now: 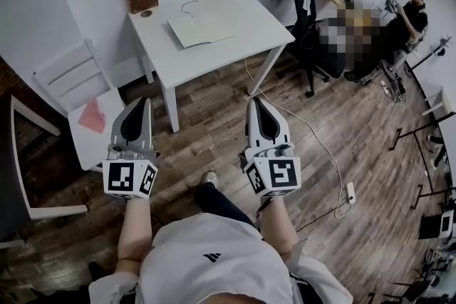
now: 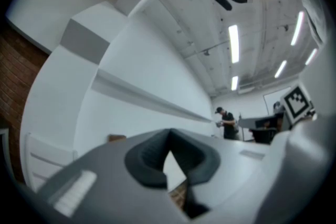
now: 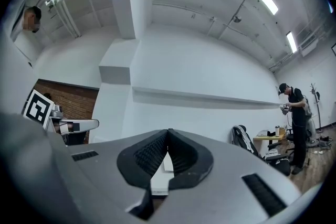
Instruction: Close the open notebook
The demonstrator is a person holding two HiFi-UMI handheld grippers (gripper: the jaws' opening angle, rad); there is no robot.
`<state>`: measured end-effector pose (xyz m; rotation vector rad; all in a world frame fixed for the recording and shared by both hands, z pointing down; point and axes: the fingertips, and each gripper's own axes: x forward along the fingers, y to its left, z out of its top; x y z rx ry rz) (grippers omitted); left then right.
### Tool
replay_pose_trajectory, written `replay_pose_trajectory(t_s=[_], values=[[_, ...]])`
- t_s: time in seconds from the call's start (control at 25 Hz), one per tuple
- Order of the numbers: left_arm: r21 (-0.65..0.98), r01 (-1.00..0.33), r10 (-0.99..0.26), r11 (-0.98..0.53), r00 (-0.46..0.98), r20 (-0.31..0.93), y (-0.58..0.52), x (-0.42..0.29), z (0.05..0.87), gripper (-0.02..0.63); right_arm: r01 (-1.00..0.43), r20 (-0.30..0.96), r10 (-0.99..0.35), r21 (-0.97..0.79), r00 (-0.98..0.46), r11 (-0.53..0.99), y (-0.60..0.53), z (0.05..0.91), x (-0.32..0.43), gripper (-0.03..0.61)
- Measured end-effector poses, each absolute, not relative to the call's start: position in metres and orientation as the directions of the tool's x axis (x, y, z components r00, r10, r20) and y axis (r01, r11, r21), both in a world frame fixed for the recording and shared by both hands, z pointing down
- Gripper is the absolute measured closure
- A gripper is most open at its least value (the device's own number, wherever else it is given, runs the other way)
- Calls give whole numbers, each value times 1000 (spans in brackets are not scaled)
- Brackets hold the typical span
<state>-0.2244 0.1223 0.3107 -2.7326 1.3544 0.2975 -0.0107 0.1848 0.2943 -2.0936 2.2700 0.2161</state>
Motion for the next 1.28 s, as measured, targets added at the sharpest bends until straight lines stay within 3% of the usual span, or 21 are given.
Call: replay_pose_trajectory(t_s=[0.44, 0.8, 1.28], values=[[-4, -831, -810, -556, 543, -223, 18, -147, 299, 606, -985, -138, -977, 88, -160, 149, 69, 282, 66, 584], [-178, -844, -817, -507, 536, -215, -12, -107, 299, 607, -980, -135, -971, 51, -197, 192, 20, 294, 99, 584], [-89, -837, -801, -540, 543, -252, -104, -87, 300, 606, -984, -118, -977, 40, -179, 175, -73, 308, 123, 584]])
